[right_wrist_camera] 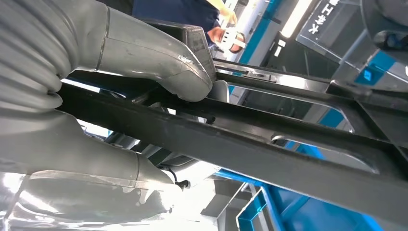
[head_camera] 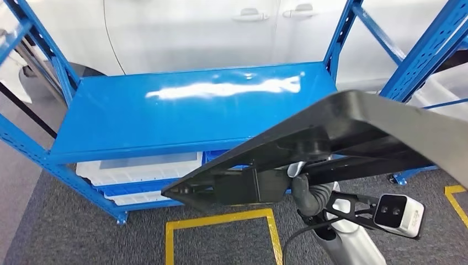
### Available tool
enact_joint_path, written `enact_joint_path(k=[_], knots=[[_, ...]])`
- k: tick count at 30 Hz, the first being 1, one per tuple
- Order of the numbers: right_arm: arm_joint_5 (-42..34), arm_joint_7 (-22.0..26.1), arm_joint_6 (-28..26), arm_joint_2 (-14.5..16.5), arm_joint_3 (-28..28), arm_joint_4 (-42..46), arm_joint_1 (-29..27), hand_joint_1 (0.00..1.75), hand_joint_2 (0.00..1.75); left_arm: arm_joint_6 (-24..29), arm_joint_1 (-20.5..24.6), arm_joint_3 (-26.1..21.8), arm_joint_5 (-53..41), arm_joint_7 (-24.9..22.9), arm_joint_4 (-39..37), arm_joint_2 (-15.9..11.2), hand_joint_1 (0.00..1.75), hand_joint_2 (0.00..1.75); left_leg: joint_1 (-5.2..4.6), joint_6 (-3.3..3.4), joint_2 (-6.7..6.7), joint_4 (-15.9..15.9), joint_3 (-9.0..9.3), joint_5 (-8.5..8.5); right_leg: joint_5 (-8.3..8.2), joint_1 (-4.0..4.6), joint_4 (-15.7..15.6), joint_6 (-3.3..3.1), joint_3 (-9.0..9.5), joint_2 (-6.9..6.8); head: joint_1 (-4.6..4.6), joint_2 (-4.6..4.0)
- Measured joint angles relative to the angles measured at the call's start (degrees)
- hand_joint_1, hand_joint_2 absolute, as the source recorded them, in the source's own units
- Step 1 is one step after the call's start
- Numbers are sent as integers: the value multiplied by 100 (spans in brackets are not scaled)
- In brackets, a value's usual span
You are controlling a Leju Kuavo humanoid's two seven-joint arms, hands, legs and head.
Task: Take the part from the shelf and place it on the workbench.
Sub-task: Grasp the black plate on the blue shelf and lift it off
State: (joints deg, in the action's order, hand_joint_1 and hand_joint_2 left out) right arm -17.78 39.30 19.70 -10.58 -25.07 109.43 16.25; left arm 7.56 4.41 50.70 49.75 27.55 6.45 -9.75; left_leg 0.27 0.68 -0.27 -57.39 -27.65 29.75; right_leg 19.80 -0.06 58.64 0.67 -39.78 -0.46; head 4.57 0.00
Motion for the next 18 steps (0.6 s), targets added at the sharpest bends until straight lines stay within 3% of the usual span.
enact_joint_path(k=[1,2,4,5,6,7,8,9,11,13,15,16,18], knots=[[-59,-16,-44,-72,26,-1,21,175,175,14,6,4,0,-45,0,13,0,175,12,43,12,11,-65,-76,163,-8,105,34,-58,11,-1,0],[-142,-46,-108,-161,45,-2,63,175,175,25,16,11,0,-84,0,24,0,175,22,79,27,17,-142,-155,433,-19,320,65,-143,21,-1,0],[-369,-135,-288,-365,56,-3,196,175,175,44,27,32,0,-145,0,36,0,175,19,117,42,11,-315,-300,1033,-41,1029,114,-325,27,-1,0],[-504,-177,-381,-489,55,-3,271,175,175,48,29,42,0,-162,0,38,0,175,17,118,46,4,-410,-375,1162,-50,1378,133,-370,27,-1,0],[-647,-207,-464,-621,54,-3,333,175,175,48,30,50,0,-172,0,39,0,175,16,113,47,-5,-508,-449,1145,-58,1608,146,-350,27,-1,0],[-788,-223,-533,-757,54,-1,380,175,175,44,27,55,0,-179,0,39,0,175,16,105,47,-16,-610,-518,1014,-64,1660,150,-239,27,-1,0],[-912,-230,-579,-886,53,7,408,175,175,41,22,57,0,-182,0,39,0,175,16,94,45,-28,-702,-583,852,-69,1509,143,-26,27,-1,0],[-1003,-230,-607,-996,52,22,422,175,175,39,17,59,0,-185,0,39,0,175,16,80,42,-42,-771,-635,746,-70,1216,127,255,28,-1,0],[-1091,-214,-626,-1174,52,82,424,175,175,46,2,59,0,-189,0,45,0,175,1,32,32,-65,-862,-728,853,-44,359,69,923,30,0,0],[-1057,-182,-621,-1274,50,134,389,175,175,60,-13,58,0,-203,0,51,0,175,-3,-38,28,-44,-899,-835,1002,-5,-139,7,1239,32,1,0],[-943,-160,-611,-1303,40,155,311,175,175,74,-31,59,0,-227,-1,60,0,175,5,-105,23,-29,-932,-884,915,-9,-196,-70,1181,14,1,0],[-888,-155,-602,-1307,34,168,265,175,175,81,-42,60,0,-243,-2,73,0,175,8,-130,21,-109,-978,-775,856,-19,-209,-119,1132,-2,1,0],[-802,-138,-557,-1305,24,196,183,175,175,101,-59,60,0,-272,-2,109,0,175,24,-164,19,-599,-1137,-260,728,-26,-217,-198,999,-33,0,0]])
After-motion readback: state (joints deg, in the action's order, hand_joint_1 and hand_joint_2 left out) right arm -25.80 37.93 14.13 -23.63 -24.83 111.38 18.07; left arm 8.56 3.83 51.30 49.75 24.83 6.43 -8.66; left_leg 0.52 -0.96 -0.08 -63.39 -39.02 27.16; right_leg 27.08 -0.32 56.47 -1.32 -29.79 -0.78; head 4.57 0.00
